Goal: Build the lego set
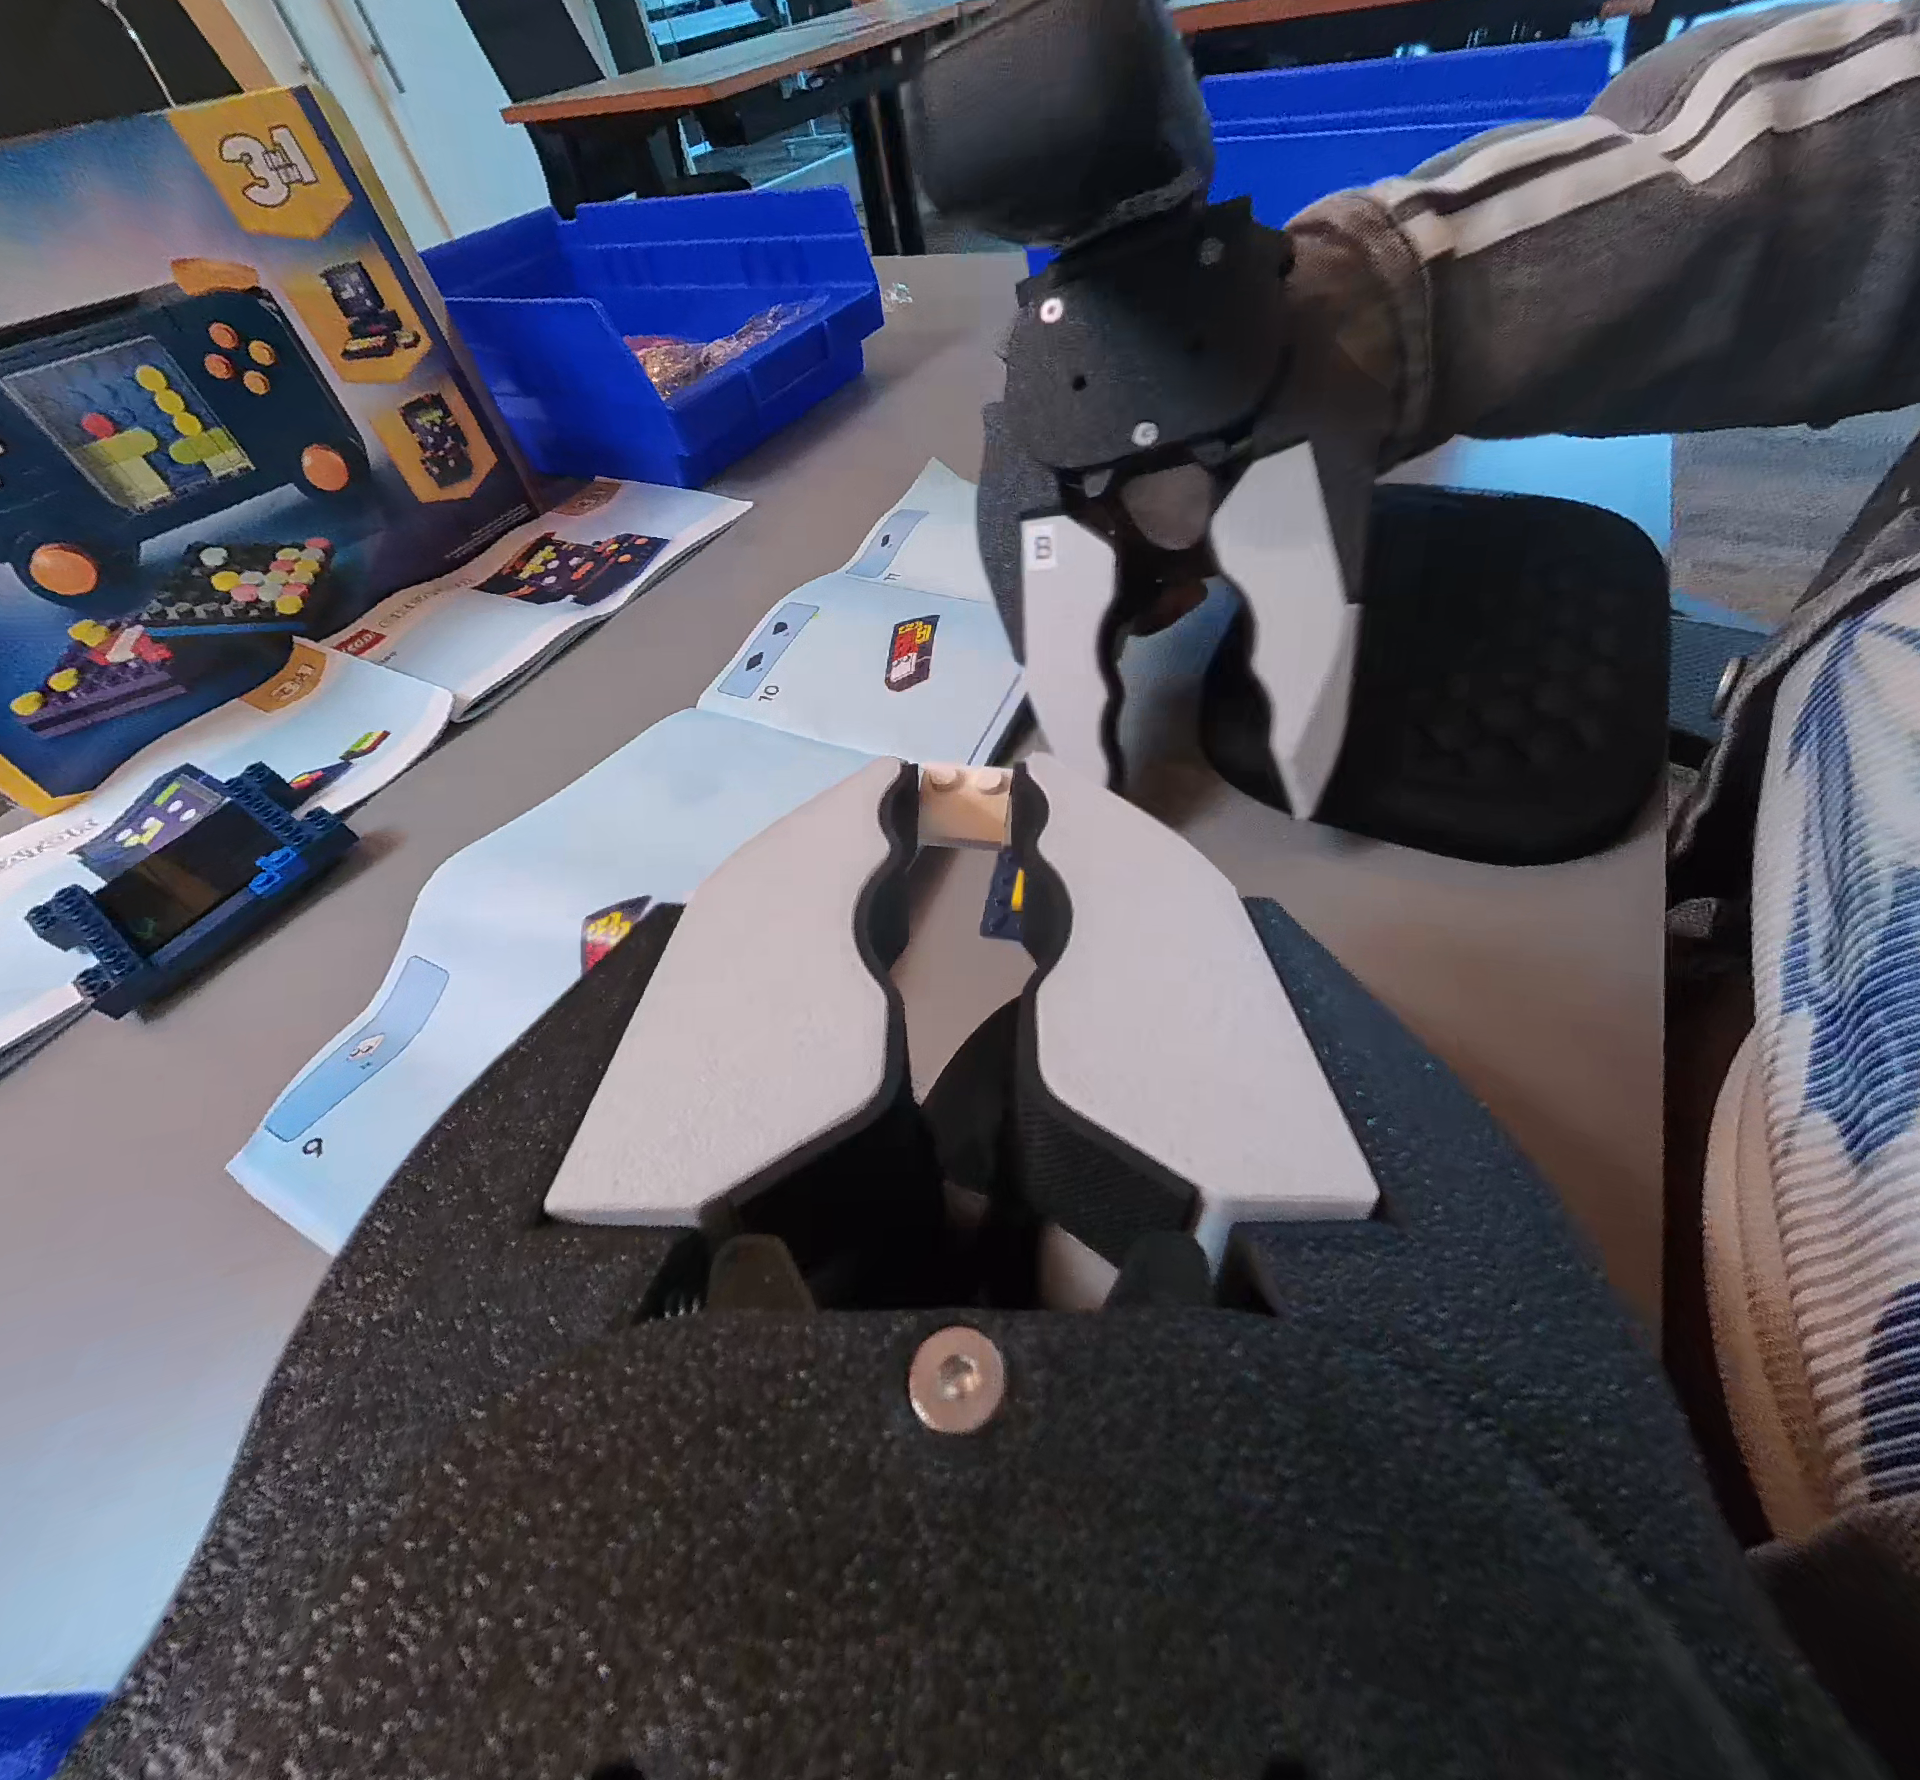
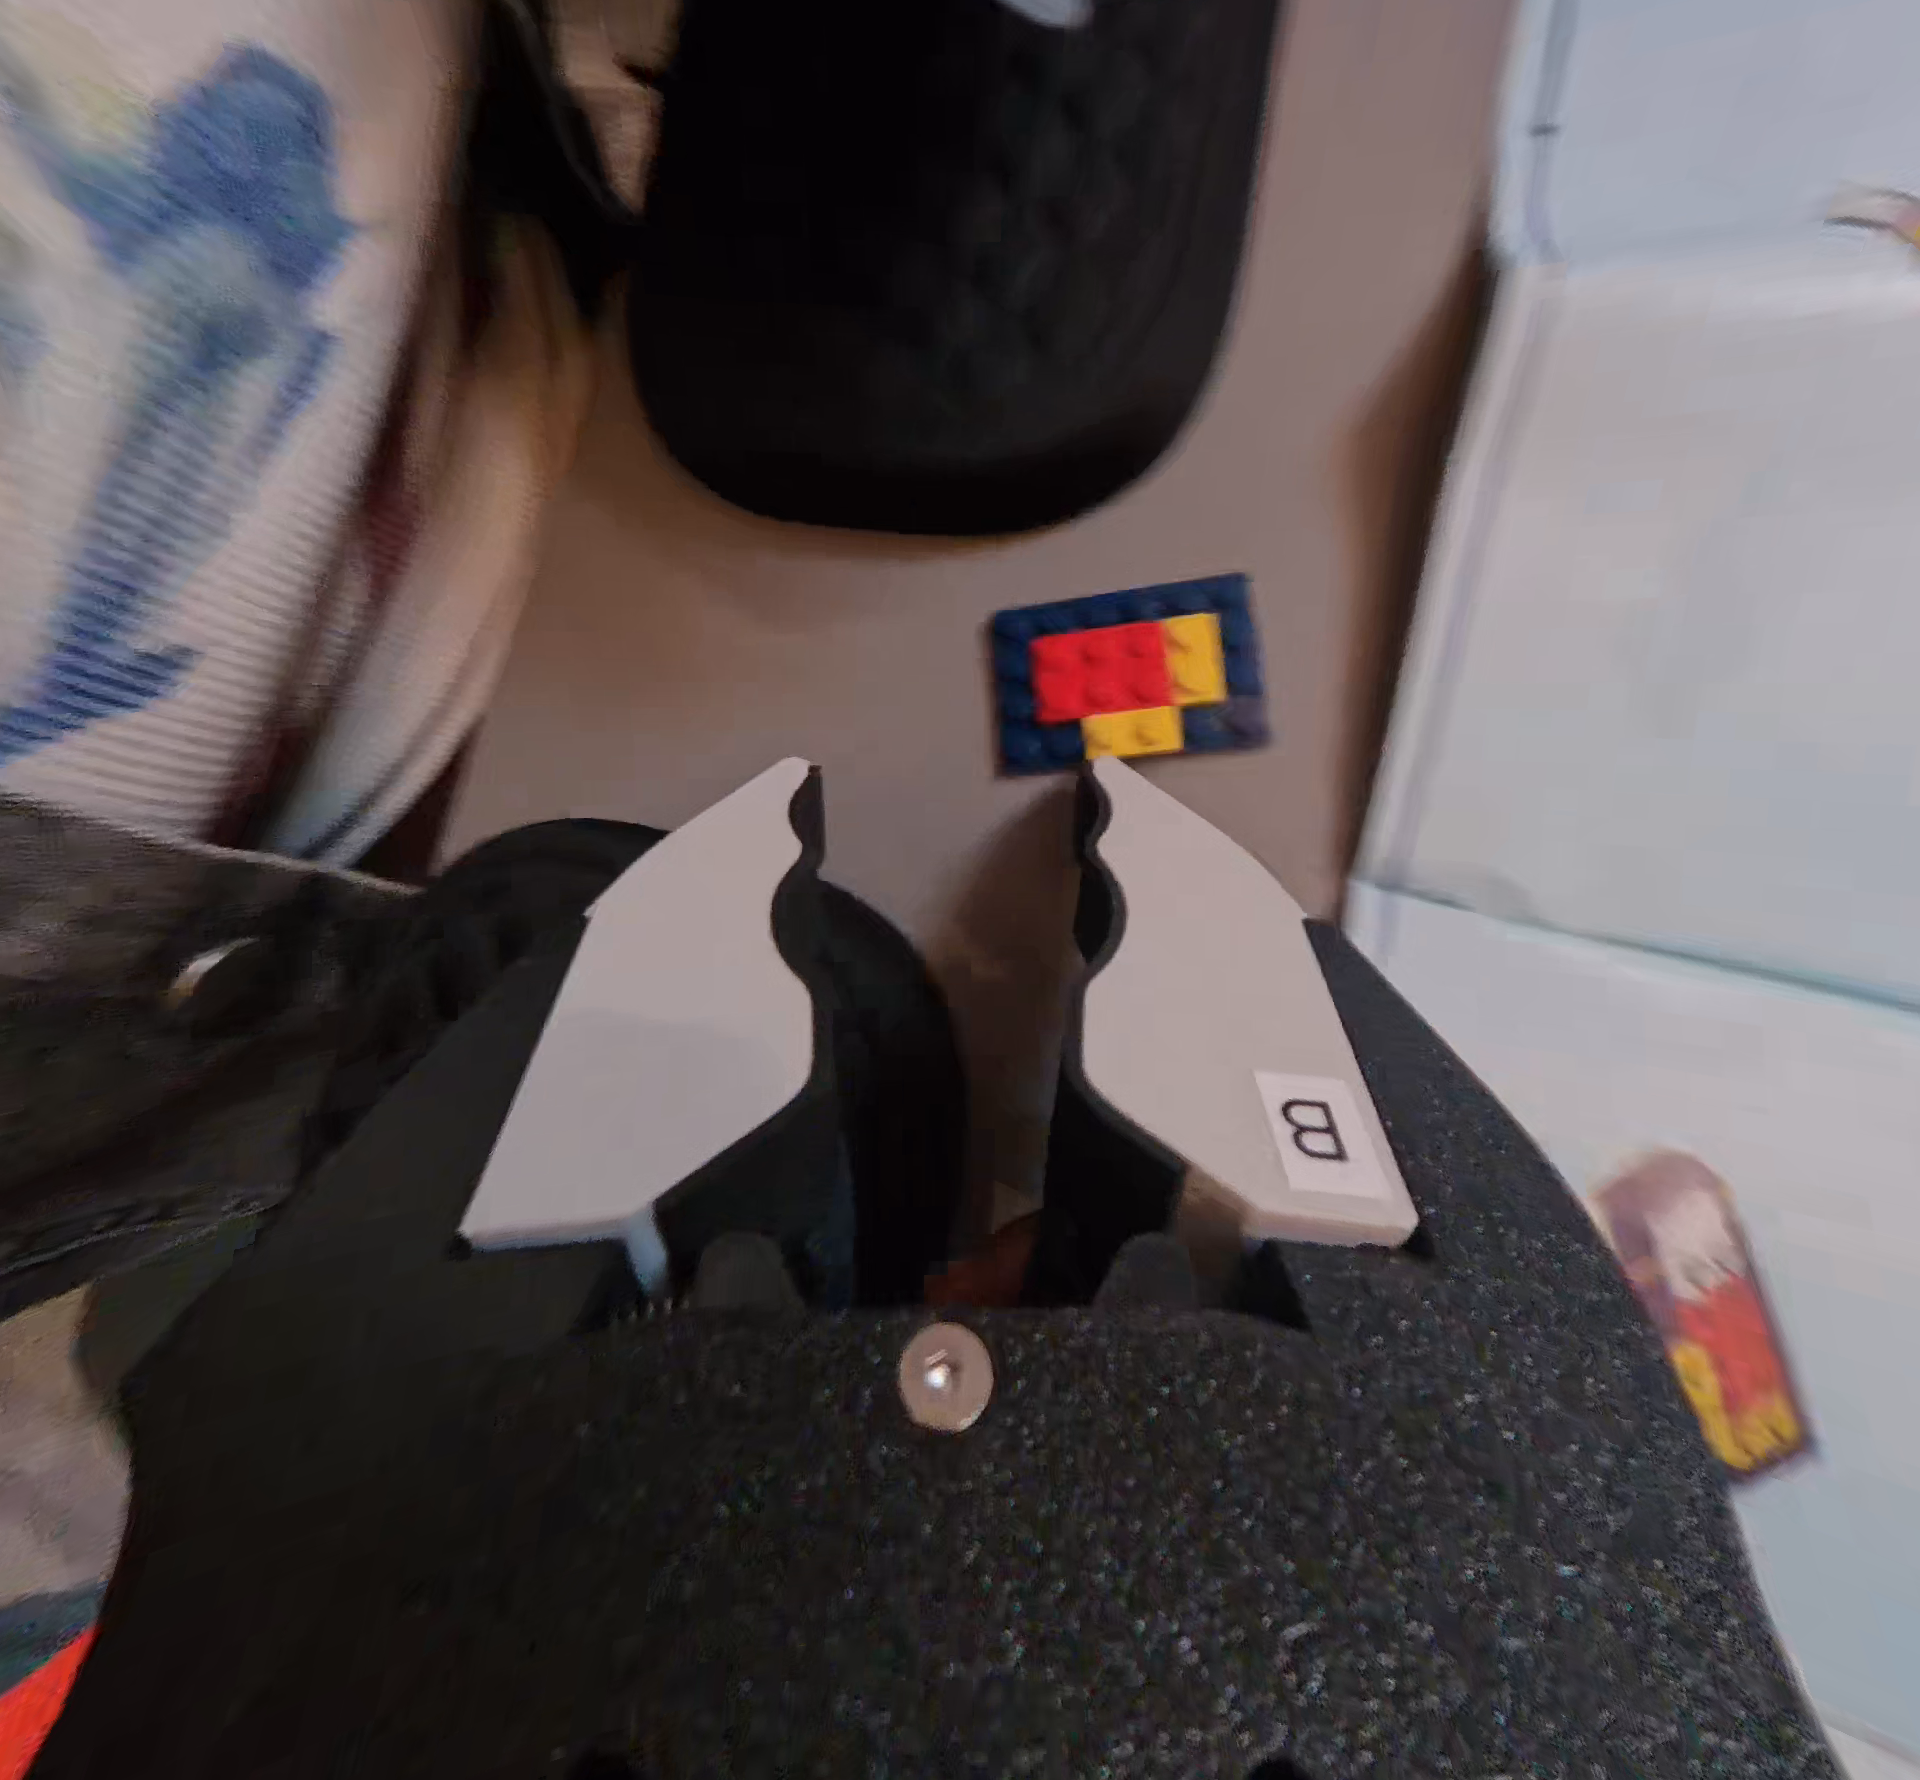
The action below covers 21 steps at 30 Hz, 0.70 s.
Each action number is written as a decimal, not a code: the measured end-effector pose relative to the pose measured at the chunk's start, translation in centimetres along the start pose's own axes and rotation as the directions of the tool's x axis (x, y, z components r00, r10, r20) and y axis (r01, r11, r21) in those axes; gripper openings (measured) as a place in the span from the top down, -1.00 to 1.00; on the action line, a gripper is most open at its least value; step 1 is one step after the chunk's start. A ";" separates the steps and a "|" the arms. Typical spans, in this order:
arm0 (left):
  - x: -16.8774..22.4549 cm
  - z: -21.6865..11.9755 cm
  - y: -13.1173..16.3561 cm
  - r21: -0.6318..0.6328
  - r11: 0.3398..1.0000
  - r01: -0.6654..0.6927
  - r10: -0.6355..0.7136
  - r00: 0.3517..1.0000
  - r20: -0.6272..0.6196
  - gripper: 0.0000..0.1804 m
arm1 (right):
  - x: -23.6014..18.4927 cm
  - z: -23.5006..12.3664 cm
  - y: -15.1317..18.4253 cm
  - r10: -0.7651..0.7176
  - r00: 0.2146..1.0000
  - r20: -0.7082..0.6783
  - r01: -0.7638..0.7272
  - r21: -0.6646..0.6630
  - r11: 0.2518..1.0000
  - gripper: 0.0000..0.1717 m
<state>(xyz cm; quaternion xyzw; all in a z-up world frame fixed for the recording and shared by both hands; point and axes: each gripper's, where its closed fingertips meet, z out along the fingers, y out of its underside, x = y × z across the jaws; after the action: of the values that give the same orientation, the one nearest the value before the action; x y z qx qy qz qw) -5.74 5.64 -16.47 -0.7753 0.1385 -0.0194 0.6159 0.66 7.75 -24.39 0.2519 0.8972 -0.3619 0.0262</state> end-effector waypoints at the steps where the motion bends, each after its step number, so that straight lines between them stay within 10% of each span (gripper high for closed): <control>1: -0.1 0.0 0.1 0.001 1.000 0.009 -0.009 1.000 0.000 0.82 | -0.4 0.0 0.0 -0.019 1.000 0.015 0.019 -0.025 1.000 0.44; 8: 0.1 -0.4 0.1 -0.020 0.999 0.030 -0.030 0.999 -0.032 0.82 | 2.1 -1.2 -2.3 -0.574 0.815 0.076 0.577 -0.019 0.817 0.25; 15: -0.1 -1.0 0.1 -0.026 0.995 0.091 -0.093 0.994 -0.060 0.82 | 3.5 1.2 -2.1 -0.692 0.625 0.362 0.764 -0.105 0.636 0.37; 18: -0.1 -1.2 0.1 -0.016 0.994 0.110 -0.111 0.992 -0.066 0.82 | 3.6 1.7 -1.7 -0.667 0.635 0.390 0.757 -0.143 0.637 0.43; 21: -0.1 -1.3 0.3 -0.012 0.995 0.098 -0.099 0.994 -0.051 0.82 | 3.8 1.3 -1.3 -0.525 0.806 0.275 0.586 -0.246 0.772 0.55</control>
<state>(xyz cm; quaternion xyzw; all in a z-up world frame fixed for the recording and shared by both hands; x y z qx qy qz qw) -6.14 4.35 -16.42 -0.7835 0.1161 -0.0691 0.6065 -3.43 7.76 -25.37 -0.0692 0.9707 -0.2259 0.0438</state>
